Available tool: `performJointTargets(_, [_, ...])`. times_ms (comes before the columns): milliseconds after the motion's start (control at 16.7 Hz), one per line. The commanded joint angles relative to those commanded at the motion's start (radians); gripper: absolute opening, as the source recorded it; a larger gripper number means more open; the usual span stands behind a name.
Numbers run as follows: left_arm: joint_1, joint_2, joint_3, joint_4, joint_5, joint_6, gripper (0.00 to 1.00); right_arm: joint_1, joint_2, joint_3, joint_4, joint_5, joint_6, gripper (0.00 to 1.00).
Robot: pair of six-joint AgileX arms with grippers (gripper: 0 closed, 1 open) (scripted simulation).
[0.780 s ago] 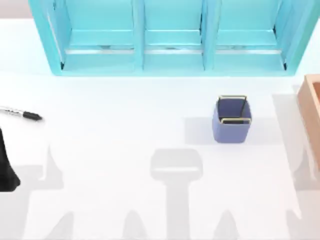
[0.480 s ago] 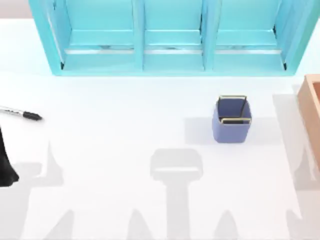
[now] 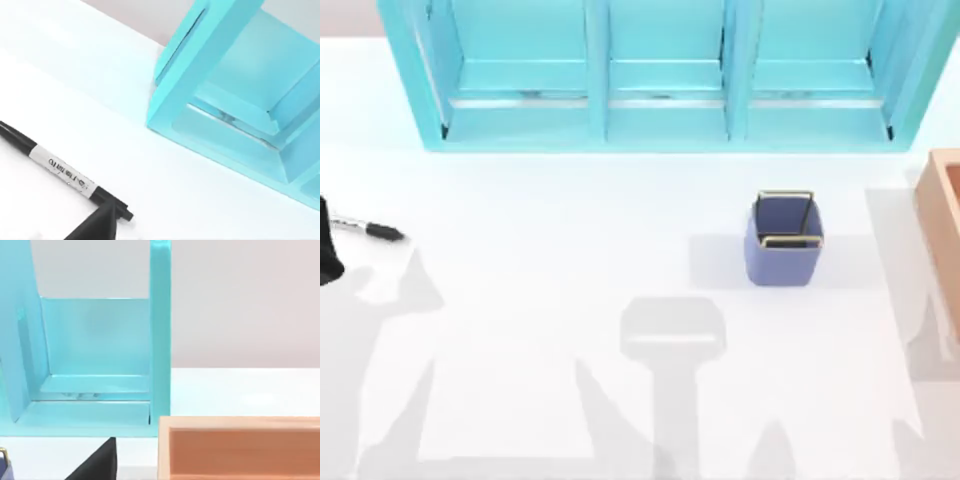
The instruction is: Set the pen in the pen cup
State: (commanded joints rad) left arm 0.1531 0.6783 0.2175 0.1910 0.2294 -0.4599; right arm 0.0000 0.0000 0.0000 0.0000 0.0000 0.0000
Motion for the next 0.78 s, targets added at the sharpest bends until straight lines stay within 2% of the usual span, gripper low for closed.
performJointTargets(420, [0.132, 0.695, 0.181, 0.158, 0.208, -0.414, 1.0, 0.0, 0.0, 0.0, 0.0, 0.0, 0.0, 1.0])
performJointTargets(780, [0.214, 1.019, 0.303, 0.266, 0.315, -0.638, 1.0, 0.0, 0.0, 0.0, 0.0, 0.0, 0.0, 1.0])
